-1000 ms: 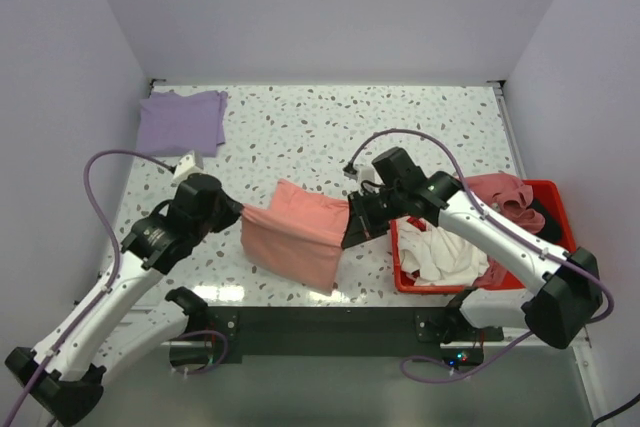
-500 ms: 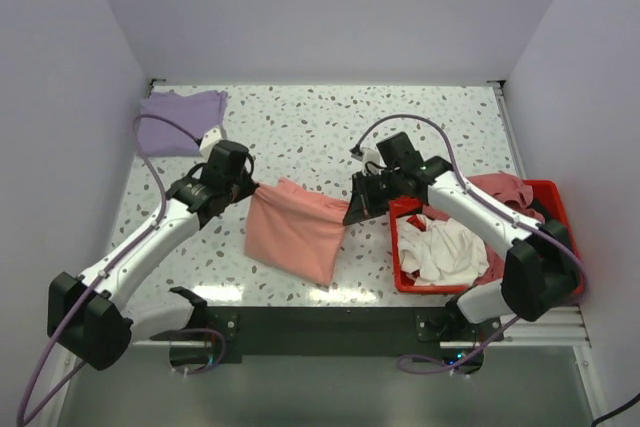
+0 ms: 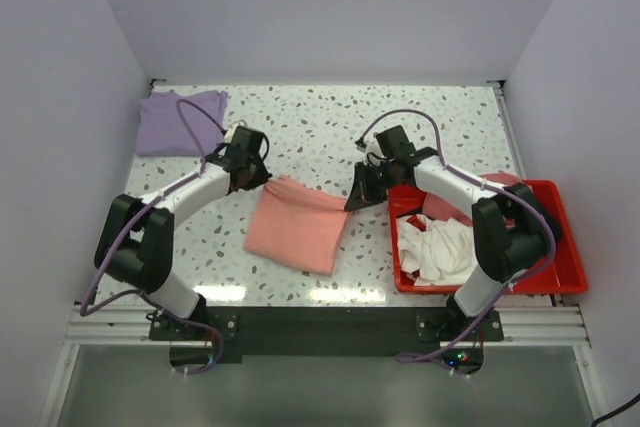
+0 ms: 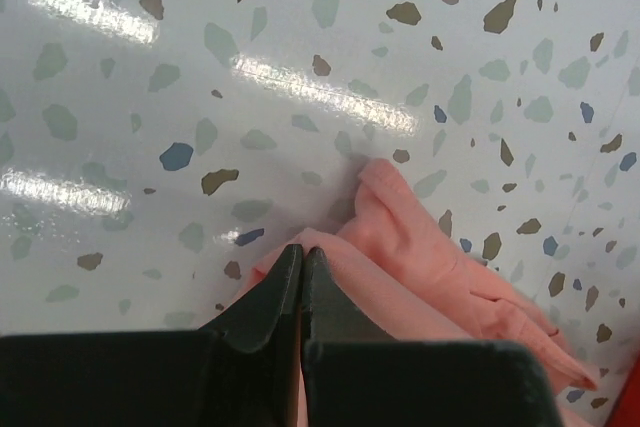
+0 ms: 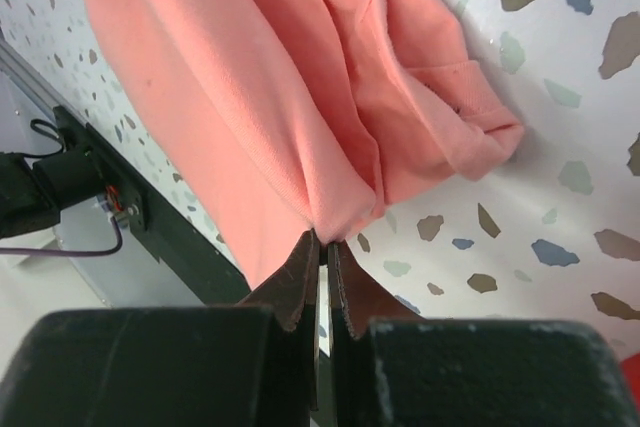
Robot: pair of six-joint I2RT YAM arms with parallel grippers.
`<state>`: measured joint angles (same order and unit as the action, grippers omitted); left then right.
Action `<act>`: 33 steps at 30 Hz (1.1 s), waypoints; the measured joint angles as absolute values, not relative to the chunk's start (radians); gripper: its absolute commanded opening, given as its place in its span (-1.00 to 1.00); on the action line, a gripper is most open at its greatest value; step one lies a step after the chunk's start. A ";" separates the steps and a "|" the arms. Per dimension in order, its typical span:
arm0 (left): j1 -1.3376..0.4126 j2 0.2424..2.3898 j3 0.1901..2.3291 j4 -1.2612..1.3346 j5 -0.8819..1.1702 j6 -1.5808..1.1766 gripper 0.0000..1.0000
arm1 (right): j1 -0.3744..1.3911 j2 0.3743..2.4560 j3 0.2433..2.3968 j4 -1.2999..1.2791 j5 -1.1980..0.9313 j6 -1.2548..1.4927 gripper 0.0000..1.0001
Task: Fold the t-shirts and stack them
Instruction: Fold the tshirt
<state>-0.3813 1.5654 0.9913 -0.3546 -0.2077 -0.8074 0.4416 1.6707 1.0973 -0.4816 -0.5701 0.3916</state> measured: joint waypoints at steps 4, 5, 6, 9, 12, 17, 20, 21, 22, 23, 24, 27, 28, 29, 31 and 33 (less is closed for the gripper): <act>-0.377 1.643 1.023 -0.329 -0.189 -0.791 -1.00 | 0.433 1.698 1.119 -0.478 -0.541 0.400 -0.88; -0.377 1.658 1.031 -0.328 -0.189 -0.789 -0.92 | 0.431 1.705 1.122 -0.476 -0.534 0.400 -0.87; -0.376 1.672 1.041 -0.327 -0.190 -0.788 -0.79 | 0.429 1.720 1.132 -0.478 -0.520 0.403 -0.87; -0.373 1.691 1.058 -0.318 -0.193 -0.774 -0.36 | 0.421 1.774 1.165 -0.480 -0.472 0.407 -0.64; -0.368 1.691 1.073 -0.304 -0.194 -0.753 0.07 | 0.415 1.807 1.198 -0.493 -0.414 0.408 -0.17; -0.366 1.666 1.084 -0.281 -0.185 -0.728 0.97 | 0.410 1.792 1.248 -0.500 -0.391 0.385 0.98; -0.367 1.604 1.070 -0.264 -0.165 -0.721 1.00 | 0.412 1.736 1.251 -0.499 -0.420 0.373 0.98; -0.368 1.568 1.059 -0.255 -0.156 -0.721 1.00 | 0.412 1.710 1.248 -0.492 -0.444 0.372 0.98; -0.369 1.536 1.045 -0.244 -0.148 -0.721 1.00 | 0.412 1.682 1.241 -0.482 -0.470 0.372 0.98; -0.375 1.504 1.032 -0.237 -0.142 -0.721 1.00 | 0.412 1.653 1.232 -0.472 -0.494 0.372 0.98; -0.378 1.479 1.019 -0.225 -0.134 -0.721 1.00 | 0.413 1.629 1.222 -0.459 -0.517 0.372 0.98; -0.399 1.423 0.975 -0.193 -0.101 -0.722 1.00 | 0.428 1.565 1.181 -0.417 -0.583 0.374 0.98; -0.405 1.418 0.960 -0.180 -0.087 -0.722 1.00 | 0.437 1.555 1.168 -0.406 -0.598 0.375 0.98; -0.411 1.417 0.946 -0.173 -0.073 -0.722 1.00 | 0.451 1.551 1.157 -0.397 -0.602 0.375 0.98; -0.416 1.427 0.922 -0.164 -0.050 -0.723 1.00 | 0.484 1.558 1.143 -0.392 -0.606 0.374 0.98; -0.416 1.454 0.904 -0.148 -0.021 -0.723 1.00 | 0.517 1.581 1.142 -0.393 -0.601 0.373 0.98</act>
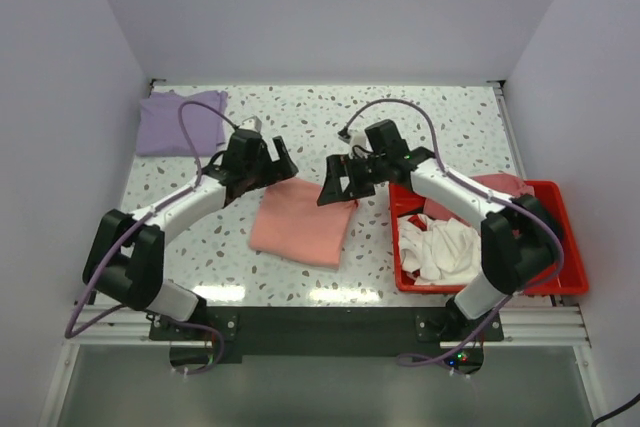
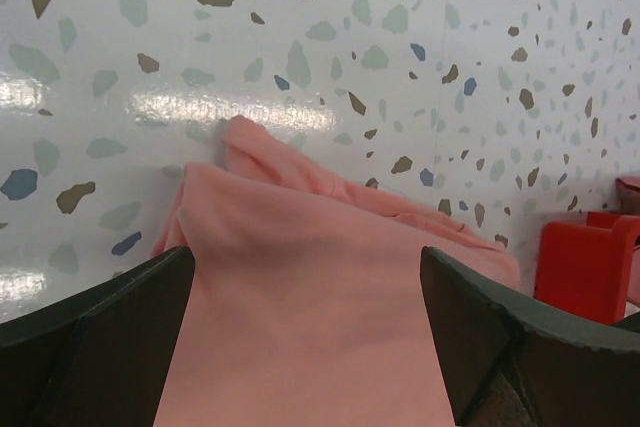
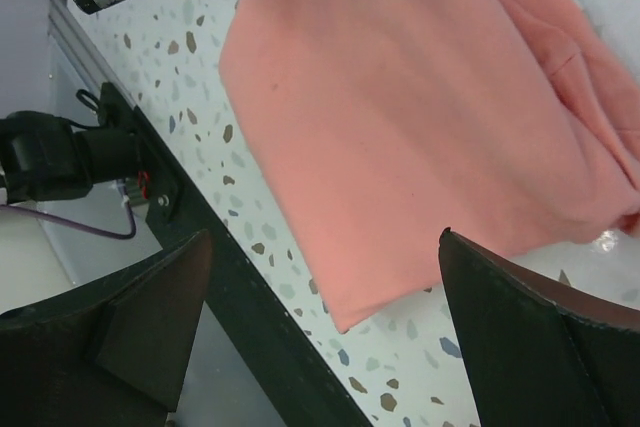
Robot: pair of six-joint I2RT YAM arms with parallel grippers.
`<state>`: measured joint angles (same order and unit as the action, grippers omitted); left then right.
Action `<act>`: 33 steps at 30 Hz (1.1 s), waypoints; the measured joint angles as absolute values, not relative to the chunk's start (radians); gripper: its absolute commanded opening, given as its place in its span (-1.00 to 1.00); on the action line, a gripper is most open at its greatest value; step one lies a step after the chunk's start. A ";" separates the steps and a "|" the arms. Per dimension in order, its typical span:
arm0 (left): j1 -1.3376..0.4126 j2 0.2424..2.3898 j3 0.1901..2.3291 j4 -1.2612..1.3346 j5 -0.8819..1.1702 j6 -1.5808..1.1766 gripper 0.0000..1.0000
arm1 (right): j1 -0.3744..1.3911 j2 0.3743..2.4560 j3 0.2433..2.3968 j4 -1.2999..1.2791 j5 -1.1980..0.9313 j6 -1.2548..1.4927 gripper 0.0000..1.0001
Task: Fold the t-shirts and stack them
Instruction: Fold the tshirt
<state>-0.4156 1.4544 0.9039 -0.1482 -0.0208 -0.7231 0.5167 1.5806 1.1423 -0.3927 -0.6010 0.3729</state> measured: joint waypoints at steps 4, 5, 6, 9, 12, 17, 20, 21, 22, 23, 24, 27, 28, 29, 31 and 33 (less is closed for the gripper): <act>-0.416 1.534 0.902 -0.116 0.023 -0.723 1.00 | 0.555 1.660 1.156 -0.402 -0.576 0.369 0.98; -0.416 1.558 0.904 -0.112 0.029 -0.723 1.00 | 0.556 1.689 1.173 -0.413 -0.558 0.366 0.98; -0.416 1.582 0.908 -0.112 0.035 -0.722 1.00 | 0.556 1.720 1.195 -0.426 -0.538 0.363 0.98; -0.416 1.646 0.928 -0.111 0.046 -0.722 1.00 | 0.550 1.793 1.246 -0.443 -0.490 0.353 0.98; -0.416 1.687 0.955 -0.113 0.047 -0.721 1.00 | 0.543 1.839 1.284 -0.463 -0.459 0.340 0.98; -0.416 1.724 1.001 -0.116 0.036 -0.717 1.00 | 0.528 1.924 1.362 -0.482 -0.438 0.318 0.98; -0.416 1.735 1.011 -0.121 0.030 -0.714 1.00 | 0.513 1.969 1.382 -0.482 -0.436 0.303 0.98; -0.416 1.737 1.011 -0.124 0.029 -0.713 1.00 | 0.509 1.986 1.389 -0.482 -0.438 0.300 0.98; -0.416 1.737 1.011 -0.129 0.026 -0.713 1.00 | 0.508 2.002 1.401 -0.483 -0.447 0.297 0.98; -0.416 1.737 1.011 -0.136 0.021 -0.713 1.00 | 0.506 2.012 1.414 -0.488 -0.452 0.293 0.98; -0.416 1.737 1.011 -0.143 0.014 -0.713 1.00 | 0.504 2.020 1.427 -0.487 -0.454 0.287 0.98; -0.416 1.738 1.011 -0.160 -0.010 -0.712 1.00 | 0.501 2.049 1.460 -0.487 -0.466 0.278 0.98; -0.415 1.737 1.011 -0.168 -0.017 -0.712 1.00 | 0.501 2.057 1.472 -0.490 -0.468 0.277 0.98; -0.414 1.737 1.011 -0.180 -0.025 -0.712 1.00 | 0.500 2.062 1.481 -0.493 -0.469 0.275 0.98; -0.414 1.737 1.011 -0.204 -0.038 -0.710 1.00 | 0.500 2.068 1.493 -0.495 -0.471 0.267 0.98; -0.413 1.726 1.011 -0.228 -0.052 -0.709 1.00 | 0.500 2.067 1.494 -0.497 -0.471 0.258 0.97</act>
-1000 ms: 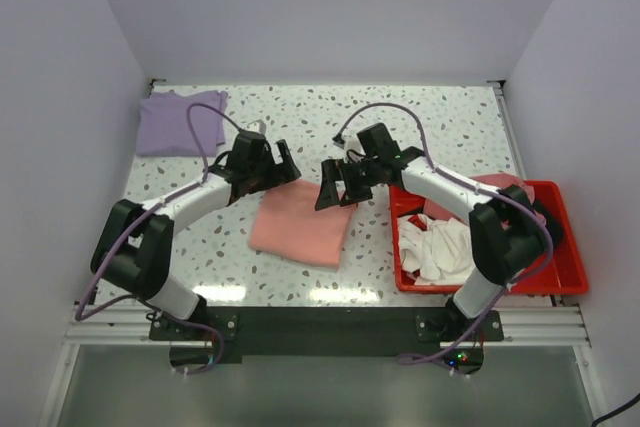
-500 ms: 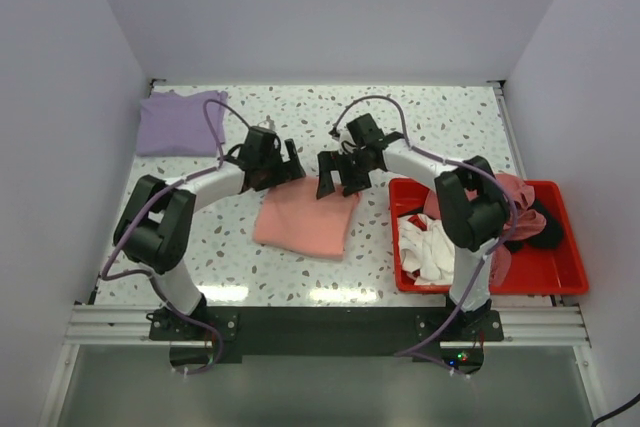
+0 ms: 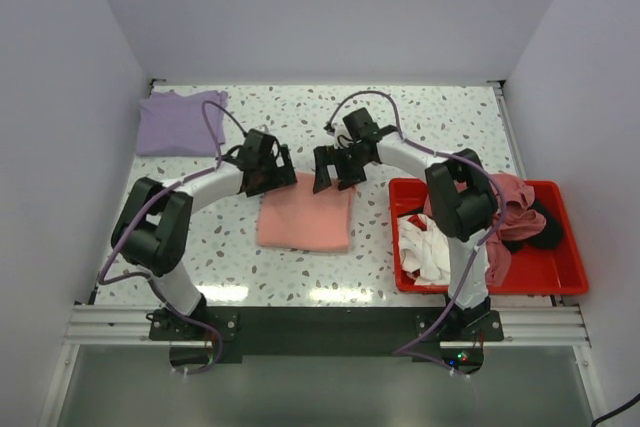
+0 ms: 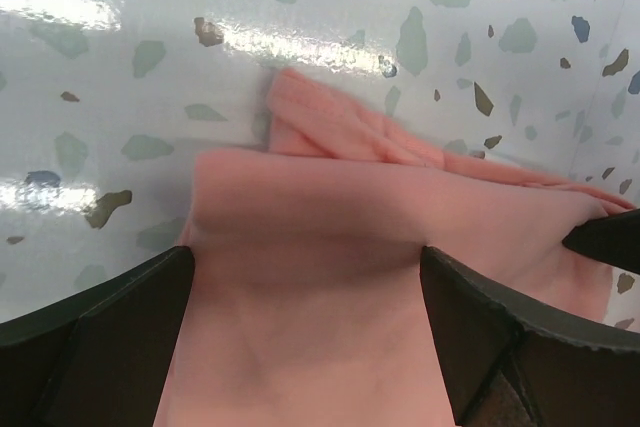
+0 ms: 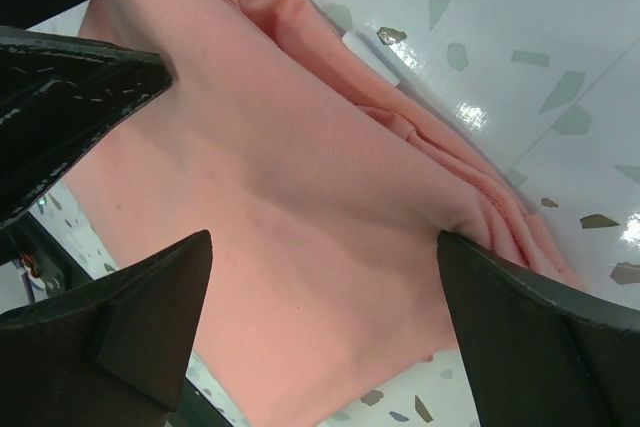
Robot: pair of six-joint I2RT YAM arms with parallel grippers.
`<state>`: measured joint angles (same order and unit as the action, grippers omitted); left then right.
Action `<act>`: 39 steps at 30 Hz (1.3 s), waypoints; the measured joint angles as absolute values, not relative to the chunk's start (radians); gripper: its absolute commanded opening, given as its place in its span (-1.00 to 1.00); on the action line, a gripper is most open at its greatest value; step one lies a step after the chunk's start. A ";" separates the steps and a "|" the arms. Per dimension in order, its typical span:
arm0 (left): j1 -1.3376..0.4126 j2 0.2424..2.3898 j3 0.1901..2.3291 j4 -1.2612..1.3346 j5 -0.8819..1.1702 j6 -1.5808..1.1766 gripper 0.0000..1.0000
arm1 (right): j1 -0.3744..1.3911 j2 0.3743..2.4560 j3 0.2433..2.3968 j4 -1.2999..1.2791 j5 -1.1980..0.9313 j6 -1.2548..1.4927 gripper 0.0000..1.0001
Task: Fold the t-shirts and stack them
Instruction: Fold the tshirt, then neatly place the folded tshirt to the corner
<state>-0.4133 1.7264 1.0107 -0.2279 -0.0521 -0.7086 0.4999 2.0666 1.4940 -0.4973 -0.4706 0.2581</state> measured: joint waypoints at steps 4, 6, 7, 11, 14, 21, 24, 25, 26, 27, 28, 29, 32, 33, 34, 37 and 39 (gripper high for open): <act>-0.413 1.655 1.011 -0.273 -0.068 -0.699 1.00 | 0.501 2.054 1.529 -0.554 -0.458 0.229 0.98; -0.413 1.596 1.011 -0.282 -0.068 -0.698 1.00 | 0.501 2.036 1.560 -0.590 -0.444 0.216 0.98; -0.413 1.560 1.009 -0.283 -0.068 -0.698 1.00 | 0.501 2.012 1.578 -0.609 -0.435 0.211 0.98; -0.413 1.381 0.968 -0.281 -0.083 -0.699 1.00 | 0.502 1.803 1.563 -0.603 -0.423 0.216 0.98; -0.413 1.270 0.916 -0.294 -0.113 -0.700 1.00 | 0.503 1.516 1.428 -0.530 -0.409 0.254 0.98; -0.413 1.233 0.795 -0.313 -0.135 -0.701 1.00 | 0.504 1.033 1.084 -0.443 -0.364 0.368 0.98; -0.413 1.279 0.787 -0.308 -0.133 -0.694 1.00 | 0.505 0.974 0.988 -0.463 -0.308 0.410 0.98; -0.413 1.299 0.787 -0.299 -0.129 -0.691 1.00 | 0.505 0.966 0.964 -0.475 -0.284 0.422 0.98; -0.413 1.321 0.787 -0.293 -0.123 -0.690 1.00 | 0.505 0.960 0.948 -0.489 -0.267 0.429 0.98; -0.413 1.344 0.787 -0.286 -0.117 -0.690 1.00 | 0.505 0.952 0.934 -0.508 -0.245 0.434 0.98; -0.413 1.370 0.787 -0.278 -0.110 -0.687 1.00 | 0.504 0.940 0.924 -0.524 -0.228 0.439 0.98; -0.413 1.397 0.787 -0.271 -0.104 -0.686 1.00 | 0.504 0.928 0.920 -0.539 -0.215 0.443 0.98; -0.413 1.465 0.787 -0.263 -0.083 -0.685 0.97 | 0.504 0.880 0.919 -0.563 -0.174 0.446 0.98; -0.413 1.474 0.787 -0.261 -0.081 -0.685 0.95 | 0.504 0.866 0.919 -0.569 -0.168 0.446 0.98; -0.413 1.482 0.787 -0.258 -0.081 -0.685 0.93 | 0.504 0.855 0.919 -0.573 -0.162 0.445 0.98; -0.415 1.494 0.786 -0.246 -0.080 -0.679 0.86 | 0.504 0.839 0.918 -0.584 -0.141 0.445 0.98; -0.420 1.503 0.782 -0.233 -0.078 -0.675 0.79 | 0.504 0.839 0.913 -0.587 -0.127 0.445 0.98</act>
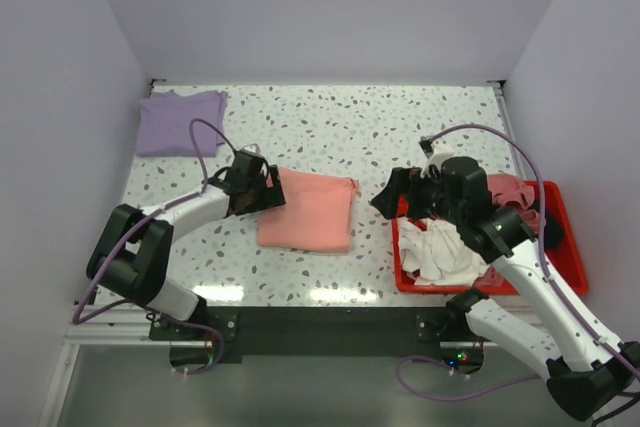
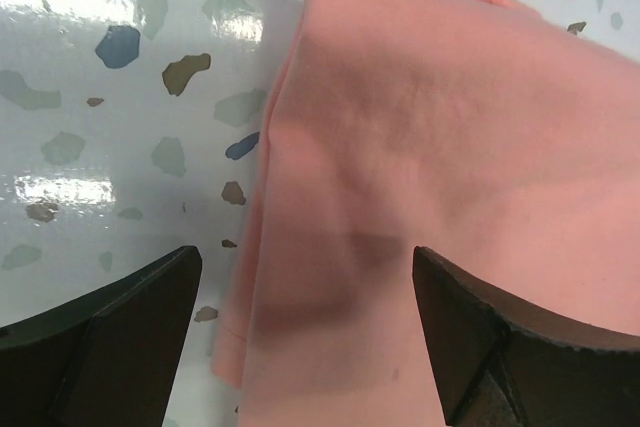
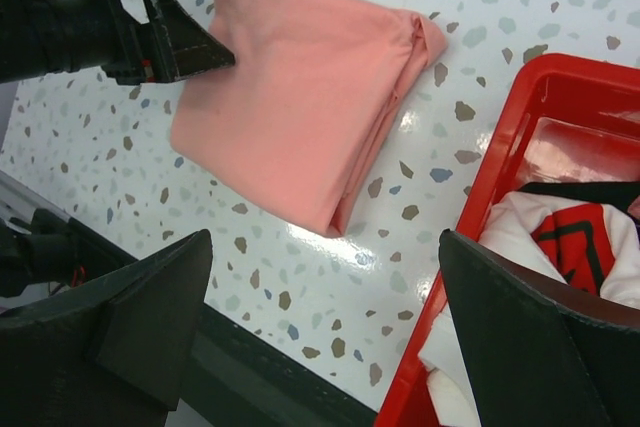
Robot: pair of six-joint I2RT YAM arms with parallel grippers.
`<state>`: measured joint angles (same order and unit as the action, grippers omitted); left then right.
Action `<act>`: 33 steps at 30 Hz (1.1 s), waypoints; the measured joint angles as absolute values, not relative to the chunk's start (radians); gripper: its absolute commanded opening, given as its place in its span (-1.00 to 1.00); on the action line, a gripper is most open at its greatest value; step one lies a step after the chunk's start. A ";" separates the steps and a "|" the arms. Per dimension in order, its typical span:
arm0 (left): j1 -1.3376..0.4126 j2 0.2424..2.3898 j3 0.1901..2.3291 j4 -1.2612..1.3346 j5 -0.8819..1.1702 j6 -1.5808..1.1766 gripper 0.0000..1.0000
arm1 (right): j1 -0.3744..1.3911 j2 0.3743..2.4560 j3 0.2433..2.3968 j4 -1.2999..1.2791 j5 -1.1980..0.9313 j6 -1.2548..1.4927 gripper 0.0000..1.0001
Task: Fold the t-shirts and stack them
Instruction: Neatly place the folded tshirt to the corner
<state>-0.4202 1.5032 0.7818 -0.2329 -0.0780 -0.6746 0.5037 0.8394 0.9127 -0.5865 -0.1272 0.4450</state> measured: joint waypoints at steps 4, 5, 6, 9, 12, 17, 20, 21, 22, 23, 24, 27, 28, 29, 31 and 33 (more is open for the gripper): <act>-0.447 1.546 0.781 -0.217 -0.088 -0.665 0.62 | 0.504 0.839 0.900 -0.620 -0.097 0.445 0.98; -0.456 1.553 0.783 -0.215 -0.101 -0.665 0.58 | 0.504 0.837 0.898 -0.626 -0.091 0.445 0.98; -0.465 1.558 0.788 -0.215 -0.117 -0.664 0.56 | 0.504 0.834 0.895 -0.632 -0.085 0.445 0.98; -0.489 1.590 0.817 -0.226 -0.172 -0.666 0.46 | 0.504 0.816 0.891 -0.640 -0.062 0.442 0.98; -0.521 1.621 0.841 -0.229 -0.223 -0.669 0.34 | 0.504 0.799 0.891 -0.643 -0.042 0.437 0.98; -0.573 1.665 0.878 -0.232 -0.282 -0.683 -0.14 | 0.504 0.791 0.891 -0.648 -0.010 0.429 0.98; -0.587 1.692 0.907 -0.235 -0.293 -0.703 -0.44 | 0.504 0.790 0.879 -0.647 0.019 0.427 0.98; -0.591 1.700 0.918 -0.237 -0.295 -0.707 -0.51 | 0.504 0.790 0.875 -0.647 0.030 0.426 0.98; -0.595 1.708 0.927 -0.242 -0.301 -0.714 -0.69 | 0.504 0.791 0.874 -0.650 0.038 0.424 0.98; -0.598 1.713 0.934 -0.245 -0.307 -0.720 -0.79 | 0.504 0.792 0.874 -0.650 0.044 0.422 0.98; -0.599 1.716 0.940 -0.249 -0.312 -0.723 -0.90 | 0.504 0.792 0.874 -0.649 0.049 0.421 0.98; -0.603 1.727 0.962 -0.273 -0.337 -0.725 -1.00 | 0.504 0.793 0.874 -0.648 0.068 0.414 0.98; -0.604 1.734 0.975 -0.288 -0.349 -0.724 -1.00 | 0.504 0.794 0.871 -0.643 0.072 0.410 0.98; -0.604 1.740 0.987 -0.300 -0.363 -0.722 -1.00 | 0.504 0.797 0.869 -0.638 0.079 0.406 0.98; -0.604 1.758 1.020 -0.343 -0.407 -0.716 -1.00 | 0.504 0.809 0.863 -0.628 0.088 0.399 0.98; -0.604 1.776 1.053 -0.391 -0.466 -0.703 -1.00 | 0.504 0.829 0.859 -0.622 0.088 0.390 0.98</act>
